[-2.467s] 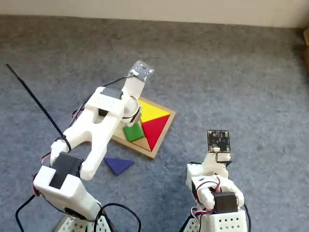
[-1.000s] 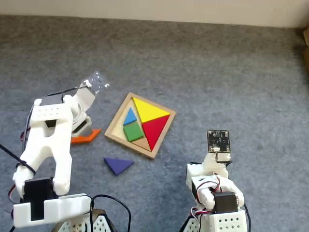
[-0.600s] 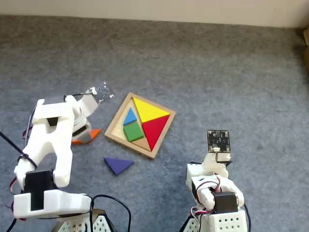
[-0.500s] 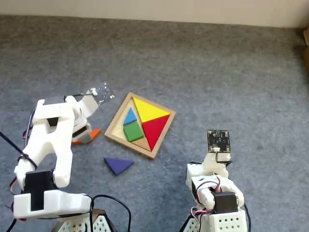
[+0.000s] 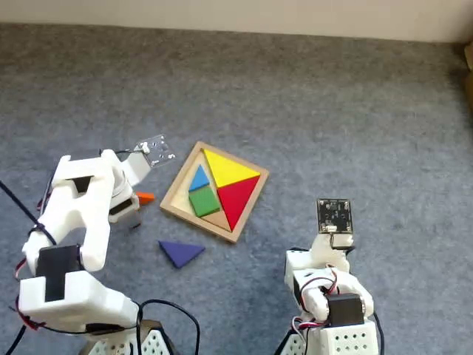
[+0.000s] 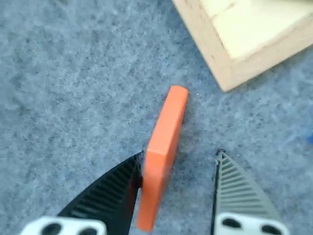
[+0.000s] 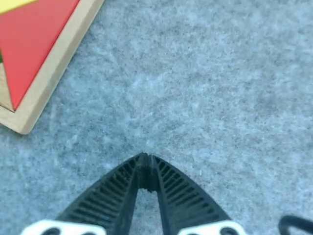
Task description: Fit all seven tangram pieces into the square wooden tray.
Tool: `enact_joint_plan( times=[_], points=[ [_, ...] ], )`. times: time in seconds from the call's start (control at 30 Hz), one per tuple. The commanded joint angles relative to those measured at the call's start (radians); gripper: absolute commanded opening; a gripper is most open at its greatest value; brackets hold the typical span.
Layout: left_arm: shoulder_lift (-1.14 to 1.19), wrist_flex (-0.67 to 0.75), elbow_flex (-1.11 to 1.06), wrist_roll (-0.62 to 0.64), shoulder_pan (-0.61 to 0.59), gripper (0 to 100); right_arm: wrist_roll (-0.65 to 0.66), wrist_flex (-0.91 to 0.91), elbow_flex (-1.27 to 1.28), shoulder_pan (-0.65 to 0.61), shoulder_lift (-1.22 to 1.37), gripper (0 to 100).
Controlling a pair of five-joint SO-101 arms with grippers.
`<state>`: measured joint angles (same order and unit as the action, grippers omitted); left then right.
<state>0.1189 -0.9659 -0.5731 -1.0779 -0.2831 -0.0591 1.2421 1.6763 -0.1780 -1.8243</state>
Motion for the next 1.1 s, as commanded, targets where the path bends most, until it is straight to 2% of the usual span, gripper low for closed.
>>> enact_joint_plan(
  times=[0.0,0.13,0.27,0.47,0.67,0.83,1.07],
  points=[
    [0.028,0.002,0.027,-0.011,-0.013,19,0.009,0.016,0.104,0.012,-0.018,0.7],
    [0.024,-0.041,0.028,-0.011,0.008,10,0.009,0.016,0.104,0.012,-0.018,0.7],
    [-0.048,-0.104,0.027,0.020,0.025,6,0.009,0.016,0.104,0.012,-0.018,0.7],
    [-0.269,-0.172,0.022,0.221,0.077,2,0.009,0.016,0.104,0.012,-0.018,0.7],
    [-0.426,-0.210,0.021,0.456,0.196,1,0.009,0.016,0.104,0.012,-0.018,0.7],
    [-0.417,-0.199,0.025,0.626,0.317,1,0.009,0.016,0.104,0.012,-0.018,0.7],
    [-0.257,0.021,0.031,0.833,0.401,1,0.009,0.016,0.104,0.012,-0.018,0.7]
  ],
)
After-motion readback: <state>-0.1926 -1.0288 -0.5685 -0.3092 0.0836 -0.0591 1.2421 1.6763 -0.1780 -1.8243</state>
